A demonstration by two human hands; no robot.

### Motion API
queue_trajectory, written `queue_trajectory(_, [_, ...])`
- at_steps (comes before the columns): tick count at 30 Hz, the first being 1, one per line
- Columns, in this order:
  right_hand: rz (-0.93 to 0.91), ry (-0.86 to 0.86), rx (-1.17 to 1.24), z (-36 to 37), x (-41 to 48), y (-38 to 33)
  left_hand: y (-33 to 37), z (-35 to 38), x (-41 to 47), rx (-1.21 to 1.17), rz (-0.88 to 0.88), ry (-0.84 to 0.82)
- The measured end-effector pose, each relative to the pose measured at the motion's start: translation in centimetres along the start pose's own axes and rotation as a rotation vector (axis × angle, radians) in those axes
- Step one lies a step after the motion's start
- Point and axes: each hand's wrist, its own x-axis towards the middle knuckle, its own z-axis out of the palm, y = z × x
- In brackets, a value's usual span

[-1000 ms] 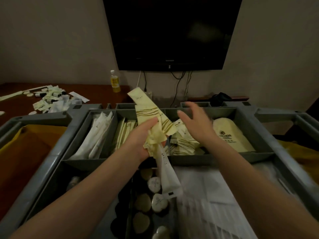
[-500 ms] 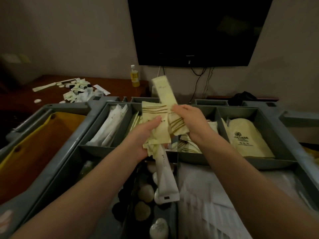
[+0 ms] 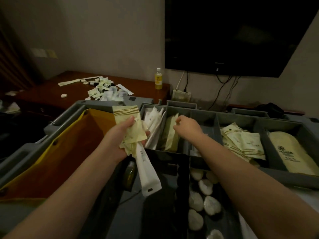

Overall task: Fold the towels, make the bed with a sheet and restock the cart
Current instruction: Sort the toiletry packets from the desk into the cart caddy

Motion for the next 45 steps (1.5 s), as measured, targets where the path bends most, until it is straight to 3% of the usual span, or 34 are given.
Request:
queue_trajectory(2, [-0.048,0.060,-0.077,0.3,-0.6,-0.7,-0.1,-0.6,0.5,-0.024,-0.040,-0.032])
queue_trajectory(4, [-0.069,0.089,0.150,0.2,-2.0,-2.0,-0.2,-0.6,1.1,-0.043,-0.088,-0.070])
queue_trajectory(7, [-0.069,-0.019,0.544,-0.2,-5.0,-4.5,-0.7,0.2,2.0,-0.040,-0.134,-0.128])
queue_trajectory(11, [-0.090,-0.033,0.444,-0.5,-7.1,-5.2,-1.6,2.3,3.1,-0.011,-0.181,-0.197])
queue_trajectory(18, [-0.024,0.026,0.726,-2.7,-7.5,-1.7,-3.0,6.9,3.2,0.044,-0.227,-0.393])
queue_trajectory(23, [-0.018,0.000,0.692,-4.6,-7.7,0.1,-4.1,9.0,3.3,0.134,-0.240,-0.429])
queue_trajectory(32, [0.004,0.243,0.866,-6.2,-7.3,3.4,-6.5,12.7,2.6,-0.011,-0.247,-0.449])
queue_trajectory(37, [0.268,0.422,1.296,-8.5,-6.0,7.5,-6.9,13.9,2.3,0.011,-0.318,-0.371])
queue_trajectory(42, [0.502,0.169,0.755,-8.7,-5.3,14.4,-7.4,14.1,2.4,-0.025,-0.320,-0.341])
queue_trajectory(45, [0.438,0.252,0.305,-8.0,-5.2,16.5,-7.9,14.1,2.6,-0.038,-0.318,-0.329])
